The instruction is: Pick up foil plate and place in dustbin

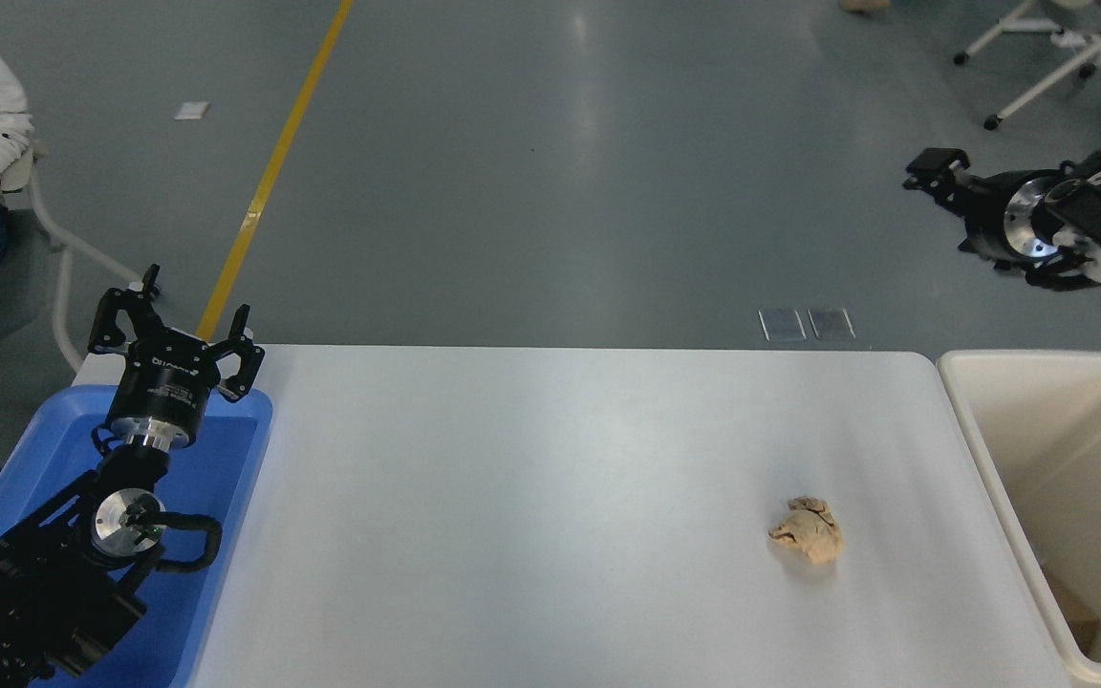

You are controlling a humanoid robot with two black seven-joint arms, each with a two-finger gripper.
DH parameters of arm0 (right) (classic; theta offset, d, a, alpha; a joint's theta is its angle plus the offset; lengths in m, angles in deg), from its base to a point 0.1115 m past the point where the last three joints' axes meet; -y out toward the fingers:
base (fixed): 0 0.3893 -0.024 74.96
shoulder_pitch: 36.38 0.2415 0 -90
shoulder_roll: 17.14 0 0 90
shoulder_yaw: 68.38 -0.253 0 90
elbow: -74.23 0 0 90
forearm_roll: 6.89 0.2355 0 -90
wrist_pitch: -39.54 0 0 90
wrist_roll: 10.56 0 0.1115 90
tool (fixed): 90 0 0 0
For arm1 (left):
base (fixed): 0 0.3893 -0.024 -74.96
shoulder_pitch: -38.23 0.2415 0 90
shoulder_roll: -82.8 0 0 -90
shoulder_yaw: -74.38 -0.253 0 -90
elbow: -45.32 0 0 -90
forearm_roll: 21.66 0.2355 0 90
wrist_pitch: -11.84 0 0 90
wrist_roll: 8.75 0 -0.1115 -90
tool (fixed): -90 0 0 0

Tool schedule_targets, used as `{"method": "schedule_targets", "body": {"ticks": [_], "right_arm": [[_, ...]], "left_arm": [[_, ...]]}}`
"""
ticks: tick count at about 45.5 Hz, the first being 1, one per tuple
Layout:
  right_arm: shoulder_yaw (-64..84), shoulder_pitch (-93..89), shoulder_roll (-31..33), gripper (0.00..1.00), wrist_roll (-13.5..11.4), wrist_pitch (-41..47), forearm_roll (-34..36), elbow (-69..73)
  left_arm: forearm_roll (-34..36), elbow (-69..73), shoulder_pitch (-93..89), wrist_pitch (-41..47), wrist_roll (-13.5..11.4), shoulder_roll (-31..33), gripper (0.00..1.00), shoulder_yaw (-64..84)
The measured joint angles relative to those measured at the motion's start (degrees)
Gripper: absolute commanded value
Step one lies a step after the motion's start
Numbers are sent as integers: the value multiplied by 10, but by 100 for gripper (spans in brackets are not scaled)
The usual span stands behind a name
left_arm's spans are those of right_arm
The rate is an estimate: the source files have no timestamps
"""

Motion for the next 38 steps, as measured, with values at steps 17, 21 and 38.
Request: {"method": "schedule_targets", "body": {"ticks": [17,21,38], "right_arm": [[47,166,-19,100,-17,97,-10,234],[56,200,-14,100,-18,114,-10,278],[89,335,15,100,-22,174,-9,420]], "left_arm": [[0,0,0,0,0,0,99,0],[0,0,0,0,0,0,99,0],[0,0,0,0,0,0,99,0]]}}
